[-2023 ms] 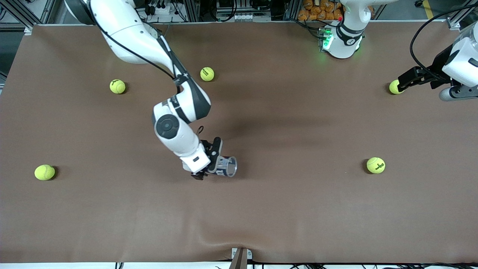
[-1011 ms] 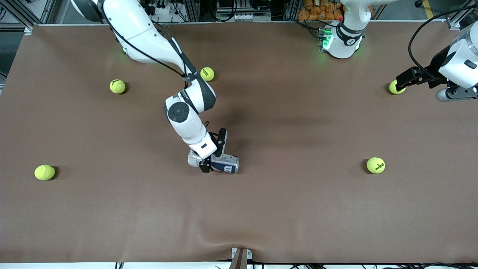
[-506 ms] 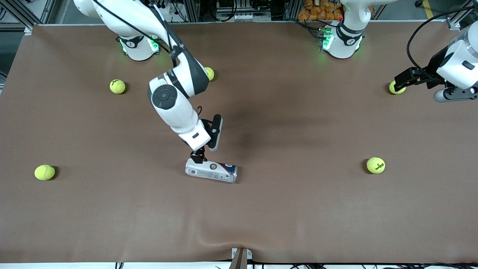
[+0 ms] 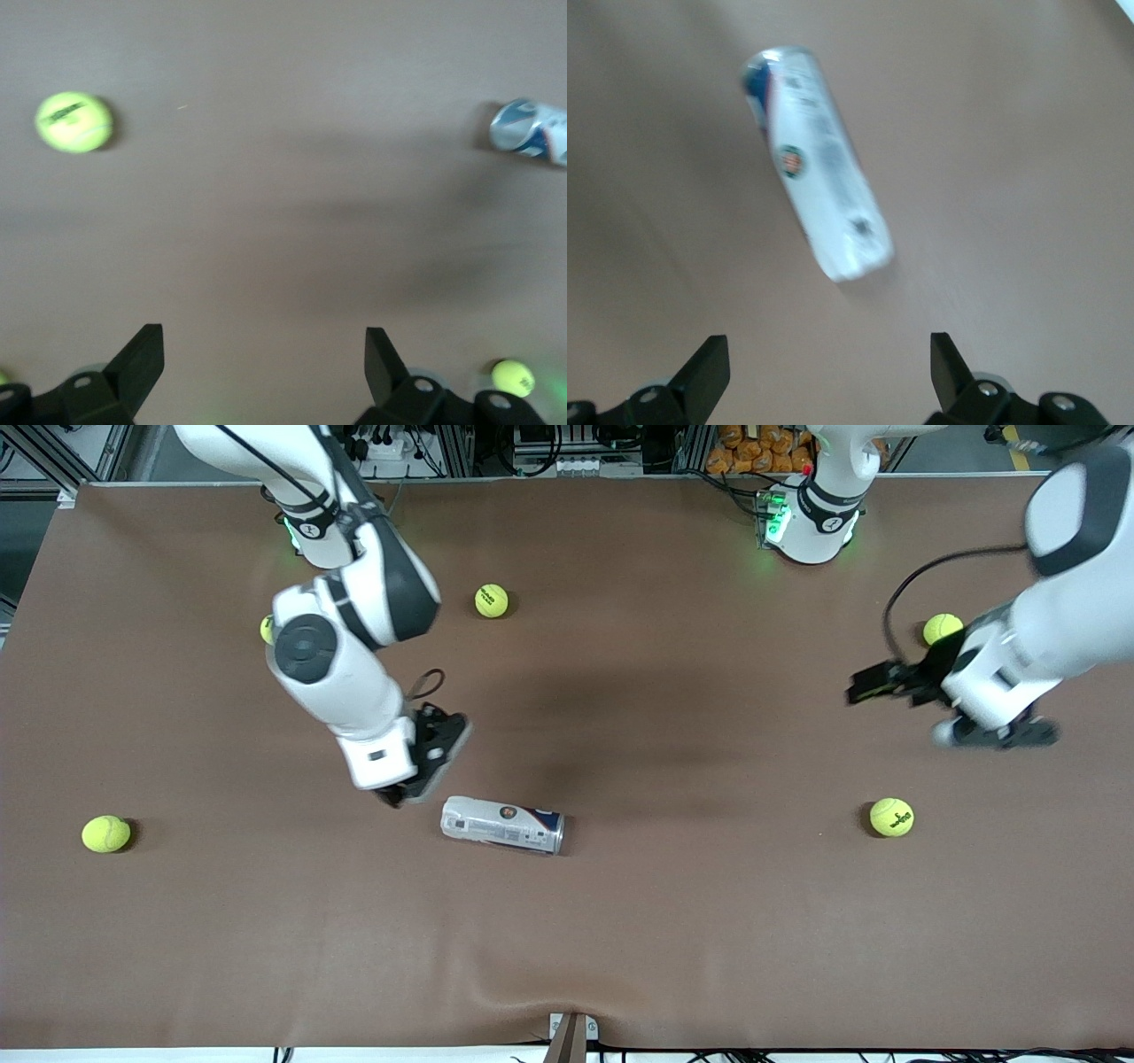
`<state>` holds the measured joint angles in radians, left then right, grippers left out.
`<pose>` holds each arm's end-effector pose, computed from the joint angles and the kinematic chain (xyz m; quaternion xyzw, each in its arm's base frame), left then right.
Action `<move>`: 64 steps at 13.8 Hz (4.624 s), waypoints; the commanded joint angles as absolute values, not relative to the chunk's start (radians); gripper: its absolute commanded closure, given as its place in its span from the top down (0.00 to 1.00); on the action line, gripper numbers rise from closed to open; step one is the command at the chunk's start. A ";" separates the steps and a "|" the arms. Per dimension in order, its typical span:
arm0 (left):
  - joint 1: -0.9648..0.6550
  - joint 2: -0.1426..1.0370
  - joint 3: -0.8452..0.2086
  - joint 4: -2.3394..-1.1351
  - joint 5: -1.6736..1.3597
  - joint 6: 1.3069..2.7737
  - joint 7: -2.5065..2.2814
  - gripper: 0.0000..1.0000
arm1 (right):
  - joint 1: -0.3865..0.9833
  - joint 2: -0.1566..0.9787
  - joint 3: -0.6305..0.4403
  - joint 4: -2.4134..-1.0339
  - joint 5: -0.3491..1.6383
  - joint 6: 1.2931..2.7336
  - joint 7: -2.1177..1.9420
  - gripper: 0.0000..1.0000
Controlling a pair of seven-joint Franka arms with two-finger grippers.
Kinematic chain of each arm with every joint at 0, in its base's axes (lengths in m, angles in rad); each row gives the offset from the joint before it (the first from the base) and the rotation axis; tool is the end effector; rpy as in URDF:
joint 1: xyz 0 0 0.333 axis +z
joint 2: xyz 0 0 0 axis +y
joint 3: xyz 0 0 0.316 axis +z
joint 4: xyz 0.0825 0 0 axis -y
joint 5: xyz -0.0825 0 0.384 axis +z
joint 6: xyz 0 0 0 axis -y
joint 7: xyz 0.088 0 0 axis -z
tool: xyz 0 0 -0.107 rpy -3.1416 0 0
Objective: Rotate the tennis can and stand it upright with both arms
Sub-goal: 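Withdraw the right gripper while the left gripper reaches toward the can, then grasp the can's open end with the left gripper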
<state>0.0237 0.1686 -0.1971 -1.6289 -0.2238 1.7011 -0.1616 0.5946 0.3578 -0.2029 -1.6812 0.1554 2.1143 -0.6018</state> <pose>0.5930 -0.1175 0.5146 0.9908 0.0144 -0.0668 0.1168 0.6052 0.2722 0.4046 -0.8916 -0.4496 -0.0452 0.0285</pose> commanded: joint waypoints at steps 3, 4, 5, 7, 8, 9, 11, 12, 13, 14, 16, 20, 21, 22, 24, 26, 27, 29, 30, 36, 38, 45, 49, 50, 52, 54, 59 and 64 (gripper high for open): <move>-0.046 0.351 -0.224 -1.603 -0.331 1.882 -0.144 1.00 | 0.594 0.227 -0.365 -1.700 0.146 1.973 -0.336 1.00; -0.069 0.403 -0.225 -1.571 -0.350 1.910 -0.144 1.00 | 0.591 0.201 -0.406 -1.698 0.146 1.935 -0.331 1.00; -0.095 0.457 -0.225 -1.530 -0.380 1.922 -0.144 1.00 | 0.588 0.165 -0.449 -1.697 0.143 1.896 -0.325 1.00; -0.139 0.550 -0.225 -1.453 -0.445 1.969 -0.143 1.00 | 0.578 0.127 -0.532 -1.659 0.121 1.789 -0.324 1.00; -0.159 0.590 -0.225 -1.431 -0.457 2.021 -0.143 1.00 | 0.546 0.127 -0.552 -1.607 0.117 1.717 -0.324 1.00; -0.187 0.621 -0.225 -1.421 -0.465 2.087 -0.143 1.00 | 0.494 0.129 -0.548 -1.550 0.115 1.648 -0.324 1.00; -0.238 0.673 -0.227 -1.419 -0.520 2.242 -0.143 1.00 | 0.392 0.129 -0.496 -1.491 0.117 1.554 -0.315 1.00; -0.265 0.699 -0.227 -1.417 -0.549 2.309 -0.140 1.00 | 0.321 0.127 -0.439 -1.473 0.117 1.522 -0.289 1.00; -0.284 0.725 -0.227 -1.417 -0.576 2.372 -0.129 1.00 | 0.251 0.126 -0.378 -1.448 0.117 1.475 -0.256 1.00; -0.304 0.750 -0.235 -1.417 -0.622 2.438 -0.117 1.00 | 0.195 0.115 -0.335 -1.424 0.117 1.432 -0.220 1.00; -0.328 0.797 -0.255 -1.417 -0.710 2.544 -0.074 1.00 | 0.106 0.072 -0.254 -1.416 0.114 1.382 -0.157 1.00; -0.394 0.860 -0.256 -1.408 -0.833 2.673 -0.028 1.00 | -0.043 0.026 -0.031 -1.416 0.025 1.301 0.003 1.00; -0.409 0.874 -0.261 -1.404 -0.877 2.687 -0.028 1.00 | -0.046 0.025 -0.034 -1.416 0.026 1.293 0.005 1.00; -0.425 0.885 -0.262 -1.399 -0.917 2.706 -0.023 1.00 | -0.055 0.023 -0.037 -1.416 0.038 1.295 0.005 1.00; -0.455 0.914 -0.262 -1.385 -0.951 2.762 -0.015 1.00 | -0.087 0.023 -0.038 -1.414 0.057 1.305 -0.011 1.00; -0.478 0.952 -0.264 -1.362 -0.954 2.805 -0.015 1.00 | -0.087 0.020 -0.040 -1.414 0.054 1.299 -0.009 1.00; -0.488 0.969 -0.267 -1.344 -0.954 2.816 -0.015 1.00 | -0.086 0.020 -0.035 -1.411 0.046 1.298 -0.003 1.00; -0.494 0.995 -0.276 -1.313 -0.956 2.829 -0.015 0.93 | -0.077 0.021 -0.029 -1.384 0.043 1.293 0.003 1.00; -0.491 1.003 -0.291 -1.304 -0.956 2.829 -0.015 0.87 | -0.075 0.023 -0.029 -1.382 0.044 1.292 0.005 1.00; -0.497 1.008 -0.296 -1.292 -1.023 2.829 -0.017 0.67 | -0.084 0.026 -0.031 -1.382 0.043 1.258 -0.003 1.00; -0.503 1.005 -0.296 -1.293 -1.048 2.829 -0.020 0.60 | -0.083 0.025 -0.031 -1.382 0.051 1.261 0.000 1.00; -0.514 0.973 -0.295 -1.330 -1.074 2.833 -0.070 0.57 | -0.078 0.032 -0.029 -1.382 0.054 1.272 -0.005 1.00; -0.535 0.960 -0.296 -1.344 -1.109 2.836 -0.083 0.52 | -0.083 0.032 -0.029 -1.382 0.052 1.299 -0.009 1.00; -0.540 0.959 -0.296 -1.347 -1.120 2.836 -0.083 0.52 | -0.083 0.032 -0.031 -1.382 0.052 1.301 -0.009 1.00; -0.548 0.948 -0.296 -1.367 -1.126 2.842 -0.083 0.48 | -0.081 0.032 -0.031 -1.382 0.052 1.301 -0.009 1.00; -0.545 0.925 -0.296 -1.396 -1.126 2.847 -0.084 0.36 | -0.081 0.032 -0.031 -1.382 0.052 1.301 -0.009 1.00; -0.531 0.890 -0.296 -1.399 -1.126 2.842 -0.115 0.00 | -0.081 0.032 -0.031 -1.382 0.049 1.299 -0.009 1.00; -0.496 0.827 -0.296 -1.413 -1.124 2.820 -0.135 0.00 | -0.081 0.032 -0.031 -1.382 0.046 1.301 -0.009 1.00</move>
<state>-0.5184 0.8890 -0.2973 -1.3555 -1.1037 2.8309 -0.1247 -0.0703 0.0316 -0.0376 -1.3908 0.0477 1.3013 -0.0091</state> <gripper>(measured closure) 0.930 0.000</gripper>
